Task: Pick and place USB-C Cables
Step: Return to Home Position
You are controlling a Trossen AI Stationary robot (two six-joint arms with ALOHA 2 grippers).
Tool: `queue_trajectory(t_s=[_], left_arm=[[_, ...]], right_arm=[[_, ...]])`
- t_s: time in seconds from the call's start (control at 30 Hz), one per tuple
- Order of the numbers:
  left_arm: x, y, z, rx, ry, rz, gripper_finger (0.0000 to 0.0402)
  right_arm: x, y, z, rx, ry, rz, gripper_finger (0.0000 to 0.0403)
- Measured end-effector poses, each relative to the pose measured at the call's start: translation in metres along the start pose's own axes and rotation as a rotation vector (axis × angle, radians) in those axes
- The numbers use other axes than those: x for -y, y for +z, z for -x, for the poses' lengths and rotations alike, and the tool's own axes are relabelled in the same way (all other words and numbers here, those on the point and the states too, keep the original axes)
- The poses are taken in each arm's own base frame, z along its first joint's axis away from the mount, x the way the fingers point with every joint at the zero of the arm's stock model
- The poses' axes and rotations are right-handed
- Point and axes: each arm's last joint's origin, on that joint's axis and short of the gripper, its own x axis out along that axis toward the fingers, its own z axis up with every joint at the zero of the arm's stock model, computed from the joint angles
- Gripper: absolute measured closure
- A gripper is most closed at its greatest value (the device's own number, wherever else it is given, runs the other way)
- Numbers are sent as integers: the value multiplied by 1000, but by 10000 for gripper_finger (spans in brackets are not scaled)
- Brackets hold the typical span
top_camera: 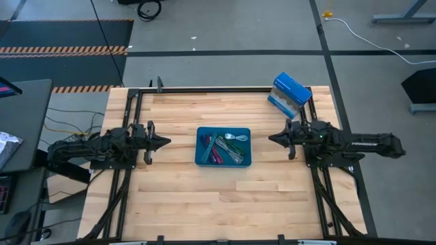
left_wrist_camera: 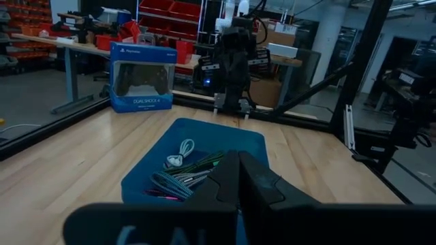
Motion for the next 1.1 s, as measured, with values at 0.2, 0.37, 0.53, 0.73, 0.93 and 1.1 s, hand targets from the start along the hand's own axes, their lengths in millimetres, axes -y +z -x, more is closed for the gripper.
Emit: queue_trajectory(t_s=[0.2, 0.37, 0.53, 0.73, 0.93, 1.1], left_arm=[[0, 0, 0, 3, 0, 0, 397], [0, 0, 0, 5, -1, 0, 397], [0, 1, 0, 6, -1, 0, 397], [0, 1, 0, 8, -1, 0, 397], [0, 1, 0, 9, -1, 0, 397], [0, 1, 0, 8, -1, 0, 397]], right_arm=[[2, -10, 6, 88, 31, 32, 401], [-1, -8, 9, 139, 93, 107, 401], [-2, -8, 10, 142, 107, 160, 401], [-3, -5, 10, 174, 113, 194, 395], [-4, -4, 10, 187, 116, 192, 394], [-4, -3, 11, 201, 119, 182, 393]])
